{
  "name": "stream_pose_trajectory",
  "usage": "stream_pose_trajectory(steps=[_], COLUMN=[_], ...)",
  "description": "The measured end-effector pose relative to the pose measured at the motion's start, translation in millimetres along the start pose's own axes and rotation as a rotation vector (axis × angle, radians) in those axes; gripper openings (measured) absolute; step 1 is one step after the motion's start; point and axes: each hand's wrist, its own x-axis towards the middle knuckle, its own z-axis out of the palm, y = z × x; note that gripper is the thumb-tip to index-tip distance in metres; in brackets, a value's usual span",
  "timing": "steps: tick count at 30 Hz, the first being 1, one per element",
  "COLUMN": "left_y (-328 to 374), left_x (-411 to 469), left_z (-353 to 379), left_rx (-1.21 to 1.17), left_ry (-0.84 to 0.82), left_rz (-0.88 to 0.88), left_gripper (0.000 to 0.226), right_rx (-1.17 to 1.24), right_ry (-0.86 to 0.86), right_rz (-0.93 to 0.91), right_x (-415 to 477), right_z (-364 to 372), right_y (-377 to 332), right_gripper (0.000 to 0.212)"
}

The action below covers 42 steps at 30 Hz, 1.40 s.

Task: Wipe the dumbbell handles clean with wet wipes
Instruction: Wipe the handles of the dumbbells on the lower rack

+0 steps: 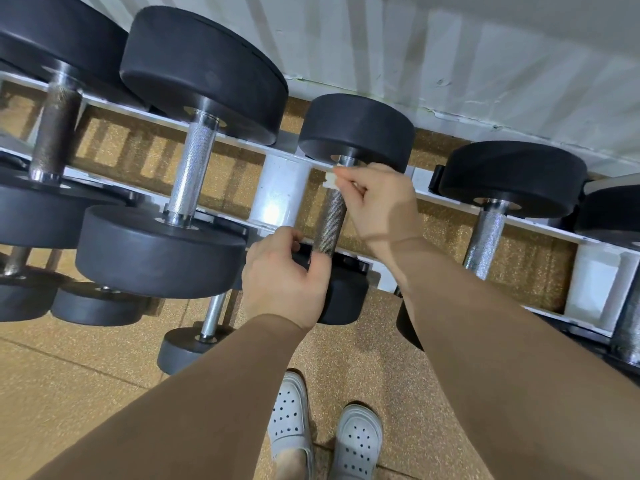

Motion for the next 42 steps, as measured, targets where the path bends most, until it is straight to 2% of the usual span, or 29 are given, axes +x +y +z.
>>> stream_pose_trajectory(steps=[2,5,9,11,14,15,18,19,20,21,23,25,27,28,30,33,35,38,40,42], left_y=[-1,-3,-1,1,6,6,6,5,5,4,3,2,1,0,0,0,0,3,6,7], left_x=[0,2,0,-1,-3,-3,-4,-4,-5,-6,-6,-8,-8,-8,-7,-6,-8,-9,-7,-9], left_z=[0,2,2,1,-1,-1,-3,-3,-3,-3,-3,-4,-4,-4,-4,-6,-8,-10,-9,-10], left_rx=[-0.004,-0.028,-0.041,-0.041,-0.048,-0.047,-0.047,-0.062,-0.089,-0.119,-0.159,-0.177,-0.178,-0.175,-0.159,-0.112,-0.092,-0.065,-0.095,-0.166], left_ry=[-0.002,0.005,0.011,0.01,0.007,0.008,0.011,0.014,0.021,0.032,0.057,0.055,0.042,0.042,0.048,0.028,0.016,-0.007,0.0,0.015], left_rz=[0.001,0.007,0.01,0.008,-0.017,-0.018,-0.002,0.002,0.0,-0.009,-0.028,-0.027,-0.019,-0.019,-0.018,0.006,0.016,-0.007,-0.093,-0.128], left_gripper=[0.04,0.048,0.053,0.057,0.063,0.065,0.069,0.071,0.074,0.075,0.076,0.076,0.075,0.075,0.073,0.072,0.073,0.077,0.077,0.073], right_rx=[-0.001,0.032,-0.132,-0.2,-0.223,-0.216,-0.297,-0.304,-0.279,-0.275,-0.312,-0.385,-0.311,-0.292,-0.32,-0.286,-0.391,-0.619,-0.617,-0.557], right_ry=[-0.043,-0.252,-0.412,-0.343,-0.108,-0.109,-0.302,-0.364,-0.397,-0.476,-0.585,-0.499,-0.197,-0.113,-0.137,-0.491,-0.603,-0.452,-0.283,-0.217], right_rz=[-0.028,-0.074,-0.251,-0.195,-0.093,-0.08,-0.16,-0.158,-0.252,-0.329,-0.295,-0.26,-0.095,-0.025,0.011,-0.035,-0.077,-0.137,-0.106,-0.079], right_x=[-16,-45,-36,-16,-4,-7,-30,-35,-40,-39,-34,-18,-7,-6,-18,-39,-31,-6,6,4], right_z=[1,-4,-5,-12,-12,-6,-5,-5,-6,-6,-7,-10,-12,-12,-8,-4,-9,-10,-9,-9], right_y=[1,2,2,-1,-2,-3,-1,2,6,2,-5,-15,-22,-25,-30,-36,-41,-42,-42,-40], right_gripper=[0.02,0.016,0.031,0.029,0.022,0.022,0.017,0.025,0.034,0.034,0.026,0.029,0.025,0.025,0.025,0.026,0.025,0.027,0.027,0.027])
